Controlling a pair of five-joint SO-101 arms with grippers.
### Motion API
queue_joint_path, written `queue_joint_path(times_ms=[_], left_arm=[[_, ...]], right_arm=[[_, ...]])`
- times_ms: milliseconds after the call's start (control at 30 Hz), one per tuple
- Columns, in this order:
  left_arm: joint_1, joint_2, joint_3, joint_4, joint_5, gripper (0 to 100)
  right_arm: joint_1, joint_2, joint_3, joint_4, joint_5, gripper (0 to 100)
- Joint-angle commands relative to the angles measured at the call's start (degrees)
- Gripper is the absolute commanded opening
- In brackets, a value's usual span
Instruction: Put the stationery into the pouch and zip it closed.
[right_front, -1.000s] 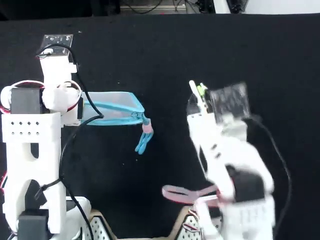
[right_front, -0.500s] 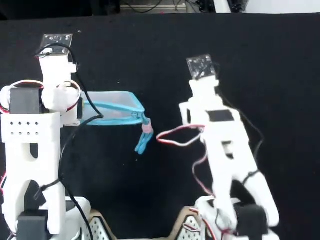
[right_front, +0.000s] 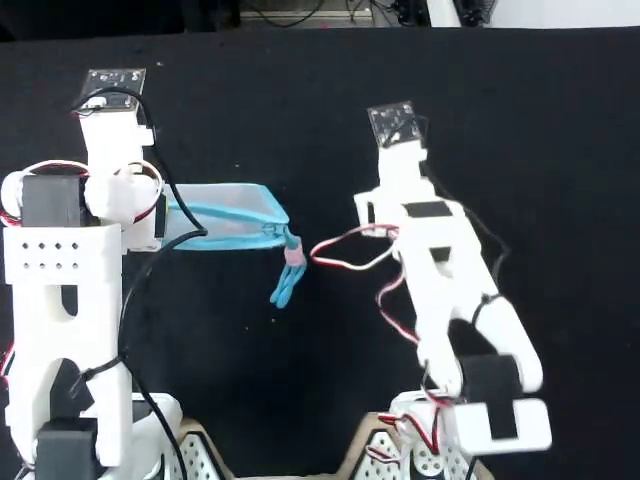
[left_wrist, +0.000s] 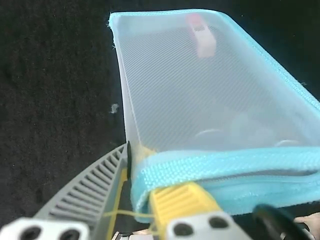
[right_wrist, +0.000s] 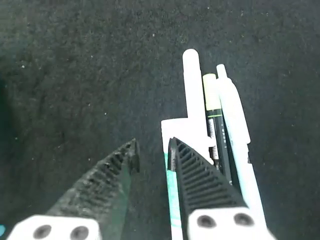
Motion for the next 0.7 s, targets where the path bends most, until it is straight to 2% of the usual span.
queue_joint_path(times_ms=[0, 200, 367, 667], left_arm=[[0.2, -0.3, -3.2, -0.1, -0.2, 3], [0.7, -0.6, 0.7, -0.2, -0.2, 3], [0.1, -0.9, 2.4, -3.3, -0.2, 3], [0.6, -0.9, 2.7, -4.8, 0.6, 3]], right_arm=[[0.7, 3.4, -8.0, 4.0, 0.0, 9.6], [1.9, 7.3, -11.7, 4.7, 0.1, 9.6], [4.6, 9.2, -13.8, 4.7, 0.1, 9.6], [4.3, 12.6, -15.3, 4.9, 0.1, 9.6]])
